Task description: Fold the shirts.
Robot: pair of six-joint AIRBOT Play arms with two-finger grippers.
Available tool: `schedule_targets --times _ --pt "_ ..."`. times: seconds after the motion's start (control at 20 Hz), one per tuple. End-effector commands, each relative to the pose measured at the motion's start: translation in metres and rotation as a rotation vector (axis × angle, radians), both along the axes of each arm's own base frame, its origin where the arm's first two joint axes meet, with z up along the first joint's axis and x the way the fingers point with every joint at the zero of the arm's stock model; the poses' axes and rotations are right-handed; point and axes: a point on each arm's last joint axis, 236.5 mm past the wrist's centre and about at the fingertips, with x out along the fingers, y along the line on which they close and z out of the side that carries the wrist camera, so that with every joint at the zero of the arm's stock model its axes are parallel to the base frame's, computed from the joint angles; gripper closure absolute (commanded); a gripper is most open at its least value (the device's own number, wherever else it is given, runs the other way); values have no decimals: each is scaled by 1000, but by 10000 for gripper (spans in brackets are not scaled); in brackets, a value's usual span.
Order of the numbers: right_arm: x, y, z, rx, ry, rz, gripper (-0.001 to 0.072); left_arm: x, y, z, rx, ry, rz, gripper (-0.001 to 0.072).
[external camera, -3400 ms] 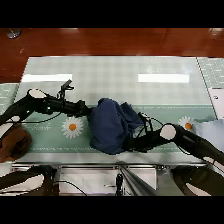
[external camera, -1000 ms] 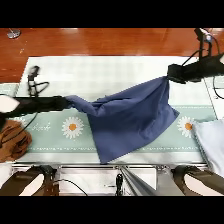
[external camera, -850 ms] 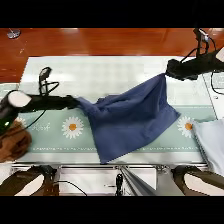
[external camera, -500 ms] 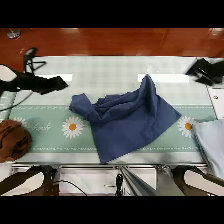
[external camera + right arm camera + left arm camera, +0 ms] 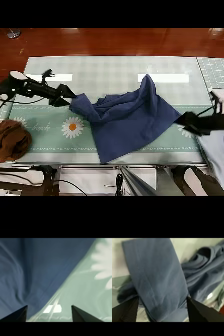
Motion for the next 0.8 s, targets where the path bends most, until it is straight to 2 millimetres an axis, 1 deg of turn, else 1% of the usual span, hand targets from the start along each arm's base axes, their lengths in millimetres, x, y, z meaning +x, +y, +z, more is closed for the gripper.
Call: schedule_targets --times 0.0,0.1,0.15,0.2,0.25,0.3,0.4,0.55,0.65,0.75 --pt "-42 45 -17 163 69 32 83 -15 -26 -12 -98 94 -82 10" --pt "-50 61 -25 185 90 70 83 -16 -37 -13 -90 89 -113 12" --pt "-57 70 -29 186 111 103 83 -16 -41 -14 -80 84 -134 33" --pt "-62 77 -33 179 126 133 83 -16 -44 -15 -62 73 -155 106" --pt "-64 83 -35 165 134 154 83 -14 -47 -15 -47 60 -171 292" --pt "-64 89 -36 152 134 171 82 -12 -50 -14 -41 34 -193 685" --pt "-65 101 -38 136 137 198 82 -6 -55 -8 -40 -15 -224 679" --pt "-81 122 -39 130 178 261 82 3 -56 -1 -35 -46 -227 679" --pt "-83 138 -40 133 174 288 83 6 -56 1 -34 -58 -227 679" --pt "-90 156 -47 142 203 333 83 6 -56 1 -34 -57 -227 679"
